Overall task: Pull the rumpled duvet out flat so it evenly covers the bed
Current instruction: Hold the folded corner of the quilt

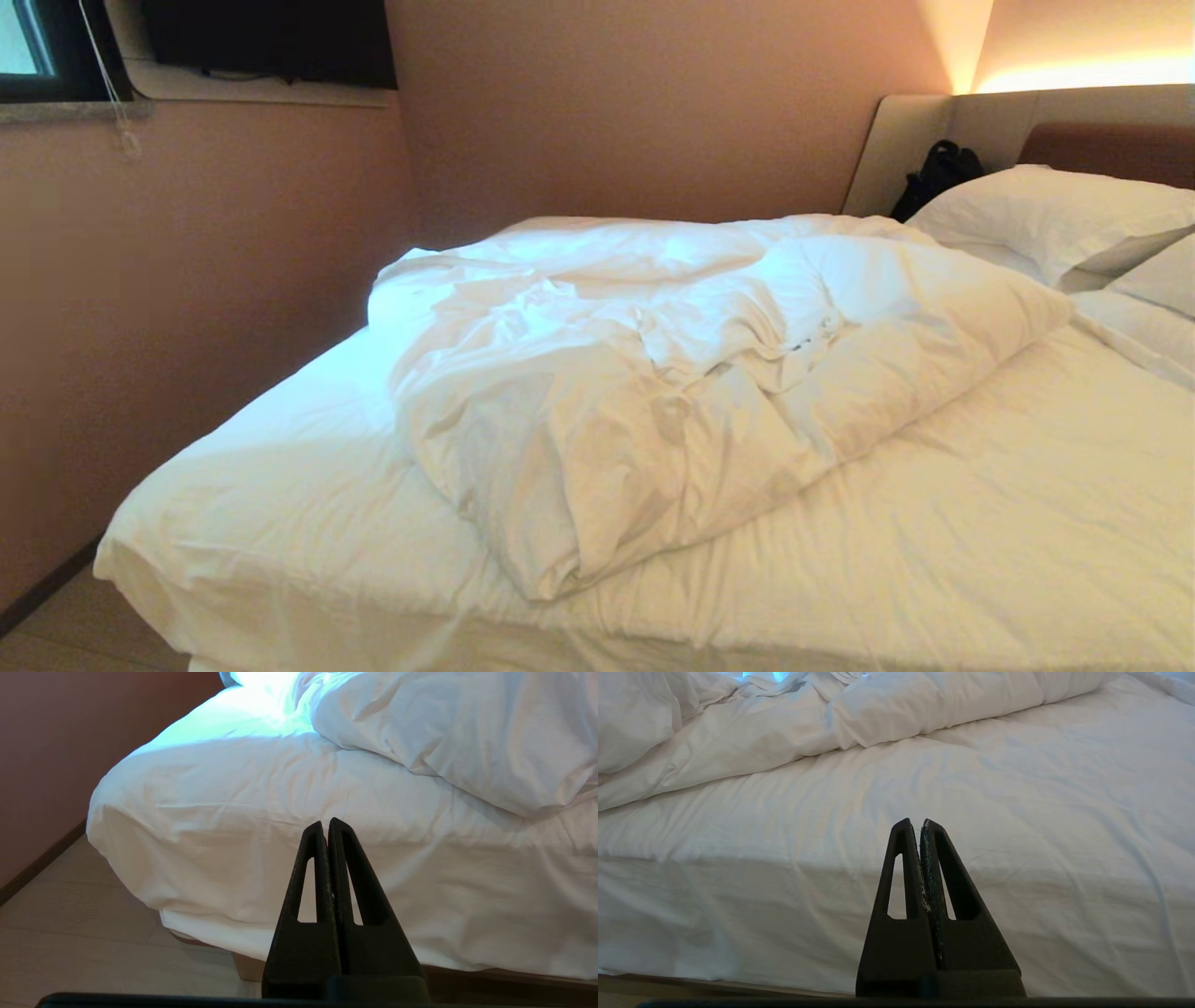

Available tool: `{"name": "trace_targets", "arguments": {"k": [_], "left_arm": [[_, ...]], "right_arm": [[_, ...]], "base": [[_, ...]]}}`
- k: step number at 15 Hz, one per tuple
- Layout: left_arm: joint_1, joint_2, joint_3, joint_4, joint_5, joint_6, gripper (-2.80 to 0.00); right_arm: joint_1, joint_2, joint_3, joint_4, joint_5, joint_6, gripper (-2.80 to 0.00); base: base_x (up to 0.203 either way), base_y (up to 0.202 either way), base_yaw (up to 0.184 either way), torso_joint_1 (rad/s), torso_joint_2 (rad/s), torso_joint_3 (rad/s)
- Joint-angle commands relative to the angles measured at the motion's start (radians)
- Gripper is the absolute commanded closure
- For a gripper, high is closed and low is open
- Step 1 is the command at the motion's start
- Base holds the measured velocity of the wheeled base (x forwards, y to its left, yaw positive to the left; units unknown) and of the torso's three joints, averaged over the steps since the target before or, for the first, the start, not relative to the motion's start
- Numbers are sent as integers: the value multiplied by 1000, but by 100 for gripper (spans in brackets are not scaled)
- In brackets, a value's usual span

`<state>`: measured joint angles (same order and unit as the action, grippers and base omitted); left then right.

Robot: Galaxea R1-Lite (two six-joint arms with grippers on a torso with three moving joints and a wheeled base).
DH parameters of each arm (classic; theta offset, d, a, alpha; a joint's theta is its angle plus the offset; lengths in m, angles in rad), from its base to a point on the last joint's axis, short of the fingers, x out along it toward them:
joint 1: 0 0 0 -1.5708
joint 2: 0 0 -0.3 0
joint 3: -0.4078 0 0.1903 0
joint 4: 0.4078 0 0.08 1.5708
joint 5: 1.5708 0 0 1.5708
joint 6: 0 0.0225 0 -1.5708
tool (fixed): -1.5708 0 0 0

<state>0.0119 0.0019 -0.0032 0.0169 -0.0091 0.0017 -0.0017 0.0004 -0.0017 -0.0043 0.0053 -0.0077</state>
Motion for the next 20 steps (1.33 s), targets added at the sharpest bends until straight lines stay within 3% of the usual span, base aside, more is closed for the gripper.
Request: {"name": "trace_targets", "arguments": {"k": [1,7,12,20], "left_arm": [[0,0,0,0,0,0,0],[0,0,0,1,0,0,0],[0,0,0,0,0,0,0],[0,0,0,0,0,0,0]], "right_arm": [[0,0,0,0,1,0,0],[0,0,-41,17,10,-21,0],[0,4,-177,165,24,-22,0],[-1,232,-335,170,28,-25,0]], "base": [[0,0,0,0,0,0],[0,0,0,0,0,0],[0,0,0,0,0,0],[0,0,0,0,0,0]]}}
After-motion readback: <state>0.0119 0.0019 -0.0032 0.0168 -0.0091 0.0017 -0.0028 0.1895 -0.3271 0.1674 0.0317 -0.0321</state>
